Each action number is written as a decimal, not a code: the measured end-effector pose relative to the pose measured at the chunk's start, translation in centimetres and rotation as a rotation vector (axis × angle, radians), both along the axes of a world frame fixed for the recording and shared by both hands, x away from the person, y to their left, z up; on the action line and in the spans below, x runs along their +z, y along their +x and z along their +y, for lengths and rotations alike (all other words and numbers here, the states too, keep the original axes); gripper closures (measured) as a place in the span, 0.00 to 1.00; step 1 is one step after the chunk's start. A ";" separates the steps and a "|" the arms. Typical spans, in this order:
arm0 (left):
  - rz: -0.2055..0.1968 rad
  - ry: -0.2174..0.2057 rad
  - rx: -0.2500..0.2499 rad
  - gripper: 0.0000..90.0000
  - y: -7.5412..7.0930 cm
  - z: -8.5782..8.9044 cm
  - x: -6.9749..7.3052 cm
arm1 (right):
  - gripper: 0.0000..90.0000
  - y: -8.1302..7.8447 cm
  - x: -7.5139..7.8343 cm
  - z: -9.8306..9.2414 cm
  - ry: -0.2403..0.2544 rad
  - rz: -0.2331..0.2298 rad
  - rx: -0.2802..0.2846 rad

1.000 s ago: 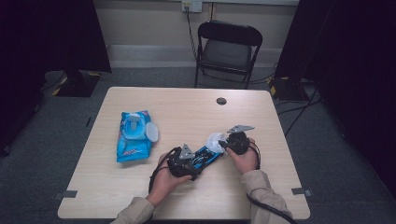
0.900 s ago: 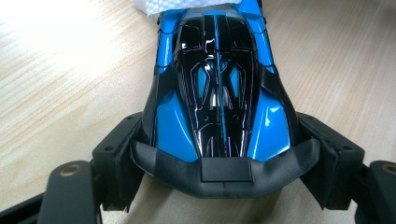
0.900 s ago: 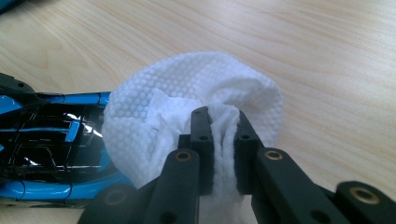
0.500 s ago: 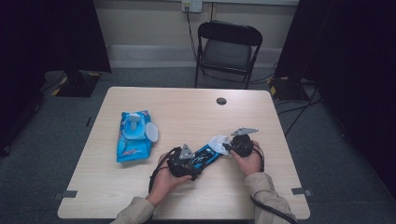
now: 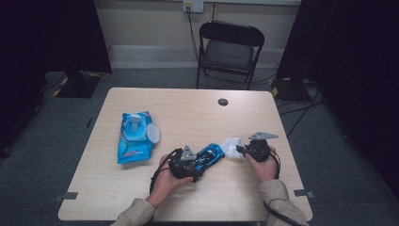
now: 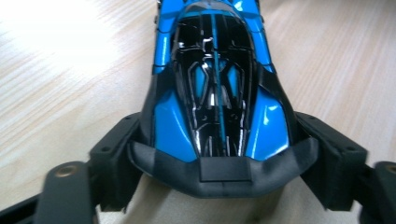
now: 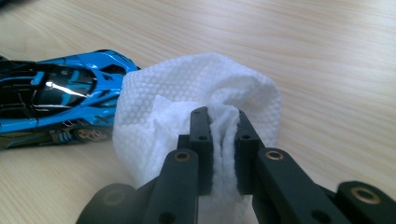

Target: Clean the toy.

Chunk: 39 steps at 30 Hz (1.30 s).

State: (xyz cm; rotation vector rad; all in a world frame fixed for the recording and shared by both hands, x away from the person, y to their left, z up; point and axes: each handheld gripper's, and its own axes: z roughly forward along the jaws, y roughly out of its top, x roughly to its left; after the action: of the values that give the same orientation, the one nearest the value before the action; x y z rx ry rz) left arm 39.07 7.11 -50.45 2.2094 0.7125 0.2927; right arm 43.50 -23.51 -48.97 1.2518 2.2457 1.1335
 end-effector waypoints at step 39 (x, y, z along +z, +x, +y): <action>0.065 -0.036 -0.008 0.48 3.7 -2.8 3.9 | 0.89 -2.7 -0.5 -0.9 0.063 -0.009 0.065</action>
State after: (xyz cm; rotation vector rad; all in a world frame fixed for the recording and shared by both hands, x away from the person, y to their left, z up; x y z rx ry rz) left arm 42.75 4.34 -46.60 2.1954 0.7388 0.2037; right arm 40.79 -24.41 -49.46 1.2032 2.2760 1.2396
